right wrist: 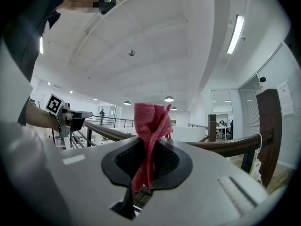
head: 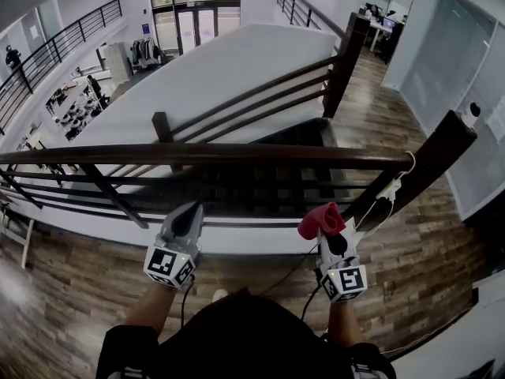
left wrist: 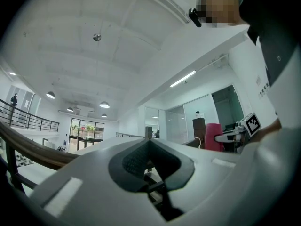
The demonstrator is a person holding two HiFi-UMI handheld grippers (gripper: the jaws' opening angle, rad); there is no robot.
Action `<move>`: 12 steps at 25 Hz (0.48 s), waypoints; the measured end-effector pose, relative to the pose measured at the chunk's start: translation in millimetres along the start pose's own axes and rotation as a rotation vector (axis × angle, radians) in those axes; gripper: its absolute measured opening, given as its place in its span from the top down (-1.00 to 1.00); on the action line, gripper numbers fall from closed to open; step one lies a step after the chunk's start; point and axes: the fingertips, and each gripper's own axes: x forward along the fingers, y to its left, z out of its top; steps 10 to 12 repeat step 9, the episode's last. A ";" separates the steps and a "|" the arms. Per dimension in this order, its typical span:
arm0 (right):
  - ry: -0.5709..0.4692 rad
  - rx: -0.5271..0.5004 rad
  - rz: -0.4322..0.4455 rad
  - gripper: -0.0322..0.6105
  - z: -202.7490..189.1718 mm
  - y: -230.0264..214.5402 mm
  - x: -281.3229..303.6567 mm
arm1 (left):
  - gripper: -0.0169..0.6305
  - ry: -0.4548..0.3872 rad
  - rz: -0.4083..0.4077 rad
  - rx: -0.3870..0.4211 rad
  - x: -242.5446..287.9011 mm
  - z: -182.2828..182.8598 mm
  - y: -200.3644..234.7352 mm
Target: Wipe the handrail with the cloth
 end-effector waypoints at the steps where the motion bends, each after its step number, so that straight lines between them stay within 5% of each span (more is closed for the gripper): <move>1: -0.002 0.009 -0.002 0.78 0.4 -1.8 0.1 | 0.95 0.003 0.002 0.000 0.2 -0.6 0.9; 12: 0.009 -0.005 -0.032 0.78 -2.7 -13.7 -2.9 | 0.95 0.031 0.012 -0.023 -4.1 -13.7 3.4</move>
